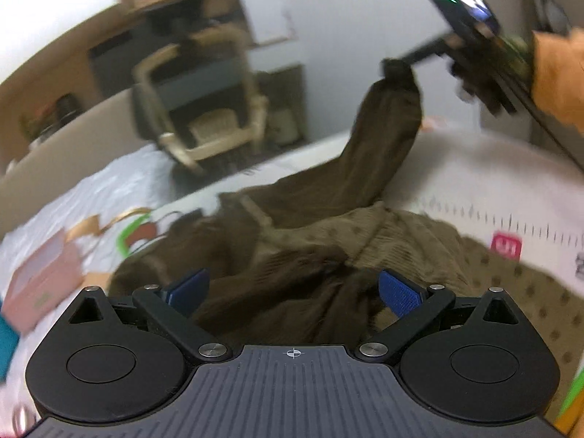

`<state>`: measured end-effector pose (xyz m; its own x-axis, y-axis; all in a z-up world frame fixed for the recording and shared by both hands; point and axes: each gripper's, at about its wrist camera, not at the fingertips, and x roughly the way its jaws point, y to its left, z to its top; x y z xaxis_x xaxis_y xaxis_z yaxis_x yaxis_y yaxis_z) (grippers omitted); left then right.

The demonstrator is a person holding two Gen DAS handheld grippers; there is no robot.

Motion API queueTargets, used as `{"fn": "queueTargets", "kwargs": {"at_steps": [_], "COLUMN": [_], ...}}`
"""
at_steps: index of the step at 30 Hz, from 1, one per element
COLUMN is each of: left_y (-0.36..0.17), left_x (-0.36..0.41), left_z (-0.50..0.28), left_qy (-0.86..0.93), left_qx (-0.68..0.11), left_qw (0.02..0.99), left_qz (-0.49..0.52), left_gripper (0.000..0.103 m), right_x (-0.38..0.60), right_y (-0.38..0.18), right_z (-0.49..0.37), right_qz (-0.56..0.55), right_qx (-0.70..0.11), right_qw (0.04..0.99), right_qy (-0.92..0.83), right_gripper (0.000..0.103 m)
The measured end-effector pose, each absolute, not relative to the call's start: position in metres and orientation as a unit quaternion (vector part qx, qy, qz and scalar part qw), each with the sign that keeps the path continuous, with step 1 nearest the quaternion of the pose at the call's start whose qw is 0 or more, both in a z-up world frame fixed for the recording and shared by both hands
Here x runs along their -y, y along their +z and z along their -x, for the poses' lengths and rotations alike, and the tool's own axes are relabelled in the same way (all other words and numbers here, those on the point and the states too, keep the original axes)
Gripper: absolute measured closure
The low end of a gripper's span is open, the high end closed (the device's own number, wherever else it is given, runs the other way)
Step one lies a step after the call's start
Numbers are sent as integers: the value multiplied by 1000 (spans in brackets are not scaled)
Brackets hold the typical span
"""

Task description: Fold clothes

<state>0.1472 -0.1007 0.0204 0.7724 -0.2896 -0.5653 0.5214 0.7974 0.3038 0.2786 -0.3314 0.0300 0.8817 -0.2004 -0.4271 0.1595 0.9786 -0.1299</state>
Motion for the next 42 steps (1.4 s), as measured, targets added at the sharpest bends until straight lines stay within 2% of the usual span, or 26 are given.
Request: {"fn": "queueTargets", "kwargs": {"at_steps": [2, 4, 6, 7, 8, 9, 10, 11, 13, 16, 23, 27, 35, 36, 38, 39, 41, 42], "left_y": [8, 0, -4, -7, -8, -6, -4, 0, 10, 31, 74, 54, 5, 1, -6, -9, -8, -7], "left_x": [110, 111, 108, 106, 104, 100, 96, 91, 79, 48, -103, -189, -236, -238, -243, -245, -250, -252], "left_z": [-154, -159, -164, -166, -168, -168, -168, -165, -160, -160, -201, -221, -214, -211, -206, -204, -203, -203], "left_qy": [-228, -231, -231, -231, -231, -231, -231, -229, -219, -170, 54, 142, 154, 150, 142, 137, 123, 118], "left_qx": [-264, -271, -275, -277, -278, -278, -276, -267, -248, -213, -188, -226, -254, -254, -256, -256, -252, -250], "left_qw": [902, 895, 892, 890, 889, 890, 892, 897, 909, 938, 977, 964, 952, 952, 951, 950, 951, 951], "left_qz": [-254, -269, -276, -279, -282, -279, -275, -267, -252, -216, -89, -3, 75, 84, 103, 112, 131, 137], "left_gripper": [1, 1, 2, 6, 13, 38, 52, 55, 75, 81, 81, 81, 77, 75, 70, 67, 53, 44], "right_x": [335, 337, 329, 323, 316, 307, 296, 283, 256, 215, 146, 98, 0, -9, -17, -17, -17, -17], "right_y": [19, 9, 5, 7, 10, 13, 16, 18, 23, 30, 31, 29, -12, -18, -9, -1, 12, 15], "right_z": [-273, -265, -263, -259, -255, -252, -250, -248, -245, -244, -292, -325, -443, -459, -476, -481, -489, -491], "right_qz": [22, 1, 7, 6, 5, -1, -8, -7, -3, 11, 41, 13, -93, -108, -116, -119, -115, -101], "right_qx": [-231, -235, -238, -240, -243, -247, -251, -254, -260, -265, -277, -306, -454, -475, -432, -402, -347, -352], "right_qw": [969, 969, 969, 969, 969, 969, 968, 966, 961, 948, 935, 917, 837, 820, 852, 872, 906, 905], "right_qy": [-86, -77, -62, -50, -37, -16, 7, 37, 97, 174, 219, 257, 291, 299, 271, 251, 213, 214], "right_gripper": [72, 53, 46, 45, 45, 45, 42, 39, 30, 26, 26, 26, 23, 23, 26, 30, 30, 30]}}
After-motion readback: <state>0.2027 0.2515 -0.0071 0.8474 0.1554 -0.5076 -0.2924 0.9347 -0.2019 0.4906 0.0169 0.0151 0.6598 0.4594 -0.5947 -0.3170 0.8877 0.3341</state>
